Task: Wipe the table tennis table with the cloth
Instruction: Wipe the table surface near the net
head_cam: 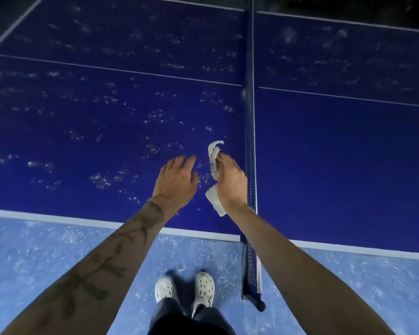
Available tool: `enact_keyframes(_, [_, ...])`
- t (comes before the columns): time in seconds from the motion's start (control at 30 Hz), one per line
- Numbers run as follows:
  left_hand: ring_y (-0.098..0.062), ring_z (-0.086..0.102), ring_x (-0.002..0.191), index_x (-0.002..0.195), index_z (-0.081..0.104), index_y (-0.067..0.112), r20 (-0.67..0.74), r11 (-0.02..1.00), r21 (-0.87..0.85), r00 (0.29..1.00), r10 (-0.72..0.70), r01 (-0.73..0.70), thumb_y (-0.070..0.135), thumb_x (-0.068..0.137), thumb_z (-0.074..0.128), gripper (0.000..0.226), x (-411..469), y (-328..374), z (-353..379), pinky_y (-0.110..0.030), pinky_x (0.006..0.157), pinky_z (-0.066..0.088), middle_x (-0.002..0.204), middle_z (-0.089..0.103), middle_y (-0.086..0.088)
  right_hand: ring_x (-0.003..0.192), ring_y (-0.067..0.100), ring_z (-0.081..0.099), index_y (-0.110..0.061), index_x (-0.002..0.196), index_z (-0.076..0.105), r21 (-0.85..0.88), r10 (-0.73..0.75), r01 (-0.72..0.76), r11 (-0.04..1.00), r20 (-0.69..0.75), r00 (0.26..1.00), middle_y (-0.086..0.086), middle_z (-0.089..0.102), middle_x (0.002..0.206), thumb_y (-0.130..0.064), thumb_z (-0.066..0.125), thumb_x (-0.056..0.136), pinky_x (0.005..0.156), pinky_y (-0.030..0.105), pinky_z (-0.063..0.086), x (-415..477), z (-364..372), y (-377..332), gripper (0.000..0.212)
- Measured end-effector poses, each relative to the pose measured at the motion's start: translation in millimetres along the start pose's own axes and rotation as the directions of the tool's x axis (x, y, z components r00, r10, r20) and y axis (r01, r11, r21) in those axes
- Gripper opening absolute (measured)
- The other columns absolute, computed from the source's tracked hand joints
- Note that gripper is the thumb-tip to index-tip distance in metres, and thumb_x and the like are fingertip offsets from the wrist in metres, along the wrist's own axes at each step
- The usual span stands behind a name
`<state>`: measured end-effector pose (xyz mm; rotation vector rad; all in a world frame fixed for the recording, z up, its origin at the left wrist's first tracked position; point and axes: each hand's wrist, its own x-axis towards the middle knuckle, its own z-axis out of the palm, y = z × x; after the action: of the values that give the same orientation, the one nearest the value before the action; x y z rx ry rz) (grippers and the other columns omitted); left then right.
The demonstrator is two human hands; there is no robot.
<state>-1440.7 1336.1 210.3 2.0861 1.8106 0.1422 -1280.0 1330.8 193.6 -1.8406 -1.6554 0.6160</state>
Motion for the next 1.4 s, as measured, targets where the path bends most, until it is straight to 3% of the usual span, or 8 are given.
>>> enact_keyframes(0.2, [-0.027,0.035,0.150,0.163,0.030,0.015,0.033,0.998,0.003,0.997,0.063,-0.063,0.032,0.111,0.042,0.056,81.7,-15.0,-13.4,-0.042,0.124,0.029,0.163,0.038,-0.009,0.080,0.022,0.066,-0.009,0.122,0.065,-0.024,0.043,-0.045,0.999,-0.072,0.997,0.004,0.070,0.103,0.013,0.063,0.094,0.070,0.041,0.058,67.8,8.4,-4.4,0.036])
enact_keyframes(0.37, [-0.027,0.034,0.151,0.163,0.030,0.015,0.103,0.993,-0.021,0.988,0.116,-0.114,0.032,0.112,0.042,0.055,149.7,-38.2,-12.7,-0.043,0.125,0.029,0.164,0.037,-0.009,0.091,0.024,0.071,-0.009,0.131,0.064,-0.055,0.124,-0.130,0.990,-0.108,0.986,0.005,0.072,0.113,0.014,0.064,0.094,0.079,0.042,0.061,118.2,28.2,-6.6,0.043])
enact_keyframes(0.67, [-0.026,0.032,0.153,0.164,0.028,0.016,0.176,0.984,-0.056,0.969,0.176,-0.169,0.032,0.112,0.041,0.055,246.7,-58.1,1.0,-0.041,0.126,0.028,0.165,0.036,-0.010,0.098,0.027,0.072,-0.009,0.136,0.064,-0.070,0.229,-0.243,0.968,-0.160,0.960,0.008,0.073,0.120,0.000,0.050,0.108,0.082,0.044,0.061,208.4,57.6,23.3,0.032])
enact_keyframes(0.87, [-0.023,0.021,0.158,0.166,0.021,0.018,0.227,0.994,-0.070,0.969,0.098,-0.084,0.033,0.113,0.036,0.057,299.0,-75.6,40.9,-0.039,0.129,0.018,0.171,0.024,-0.007,0.097,0.033,0.073,-0.007,0.137,0.063,-0.137,0.158,-0.183,0.973,-0.178,0.971,0.012,0.074,0.122,0.000,0.054,0.108,0.081,0.048,0.062,301.5,78.8,68.9,0.032])
enact_keyframes(1.0, [-0.023,0.021,0.158,0.166,0.022,0.018,0.223,0.998,-0.039,0.973,0.066,-0.058,0.033,0.113,0.036,0.056,333.6,-85.7,66.5,-0.039,0.130,0.018,0.172,0.021,-0.006,0.078,0.025,0.065,-0.007,0.126,0.063,-0.198,0.094,-0.132,0.971,-0.190,0.977,0.007,0.072,0.104,0.001,0.050,0.108,0.074,0.053,0.060,365.5,95.7,97.6,0.022])
enact_keyframes(1.1, [-0.025,0.021,0.159,0.165,0.024,0.017,0.196,0.999,-0.016,0.979,0.054,-0.051,0.033,0.113,0.038,0.057,361.9,-91.0,82.5,-0.040,0.131,0.018,0.173,0.019,-0.007,0.091,0.030,0.070,-0.006,0.130,0.062,-0.199,0.039,-0.080,0.977,-0.199,0.979,0.010,0.072,0.112,-0.005,0.050,0.110,0.085,0.052,0.060,407.2,108.4,111.3,0.024])
enact_keyframes(1.23, [-0.028,0.020,0.159,0.164,0.027,0.013,0.148,0.997,0.016,0.986,0.073,-0.076,0.030,0.112,0.040,0.057,392.1,-92.9,100.1,-0.042,0.130,0.019,0.173,0.020,-0.010,0.119,0.035,0.068,-0.007,0.152,0.047,-0.201,0.041,-0.061,0.978,-0.103,0.994,0.013,0.056,0.152,-0.016,0.050,0.112,0.099,0.053,0.058,433.2,126.0,126.5,0.041])
enact_keyframes(1.4, [-0.033,0.022,0.158,0.162,0.032,0.007,0.068,0.993,0.050,0.992,0.102,-0.105,0.027,0.110,0.044,0.057,416.1,-93.1,113.7,-0.046,0.131,0.018,0.171,0.024,-0.015,0.152,0.035,0.041,-0.003,0.158,0.040,-0.295,0.101,-0.095,0.951,0.005,0.995,0.018,0.036,0.167,-0.015,0.046,0.113,0.121,0.050,0.042,429.2,141.9,148.4,0.047])
